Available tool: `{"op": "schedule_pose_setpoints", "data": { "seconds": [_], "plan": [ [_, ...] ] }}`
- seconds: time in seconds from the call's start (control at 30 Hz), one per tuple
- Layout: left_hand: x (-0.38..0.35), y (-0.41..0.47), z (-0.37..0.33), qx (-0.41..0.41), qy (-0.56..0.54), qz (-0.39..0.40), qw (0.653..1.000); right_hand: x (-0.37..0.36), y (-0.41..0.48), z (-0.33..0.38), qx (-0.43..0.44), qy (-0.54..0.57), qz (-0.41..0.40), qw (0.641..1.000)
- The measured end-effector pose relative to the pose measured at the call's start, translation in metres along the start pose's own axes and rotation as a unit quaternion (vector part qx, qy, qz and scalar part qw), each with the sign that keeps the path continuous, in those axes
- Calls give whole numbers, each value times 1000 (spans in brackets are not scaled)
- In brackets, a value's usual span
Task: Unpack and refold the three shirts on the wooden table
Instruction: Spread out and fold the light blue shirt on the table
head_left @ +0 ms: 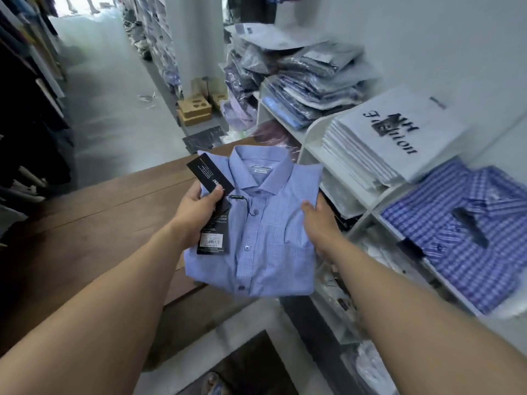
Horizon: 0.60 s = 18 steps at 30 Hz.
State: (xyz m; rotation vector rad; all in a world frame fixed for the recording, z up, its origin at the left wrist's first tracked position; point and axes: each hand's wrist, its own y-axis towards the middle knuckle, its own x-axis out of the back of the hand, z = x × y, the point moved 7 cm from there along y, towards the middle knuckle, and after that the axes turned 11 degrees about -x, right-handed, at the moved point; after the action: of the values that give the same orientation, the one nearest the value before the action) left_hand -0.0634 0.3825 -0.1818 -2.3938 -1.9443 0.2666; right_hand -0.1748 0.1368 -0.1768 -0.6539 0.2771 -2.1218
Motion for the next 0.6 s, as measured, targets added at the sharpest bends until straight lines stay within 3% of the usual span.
{"op": "schedule_pose_setpoints", "data": {
  "seconds": [0.33,0.6],
  "plan": [
    [-228,-55,-43,-81,-22,169,982,221,-53,-31,50,69,-198,976],
    [-354,-72,-74,-166,38,268,948,340,-75,-59,27,119,-328,937]
  ]
}}
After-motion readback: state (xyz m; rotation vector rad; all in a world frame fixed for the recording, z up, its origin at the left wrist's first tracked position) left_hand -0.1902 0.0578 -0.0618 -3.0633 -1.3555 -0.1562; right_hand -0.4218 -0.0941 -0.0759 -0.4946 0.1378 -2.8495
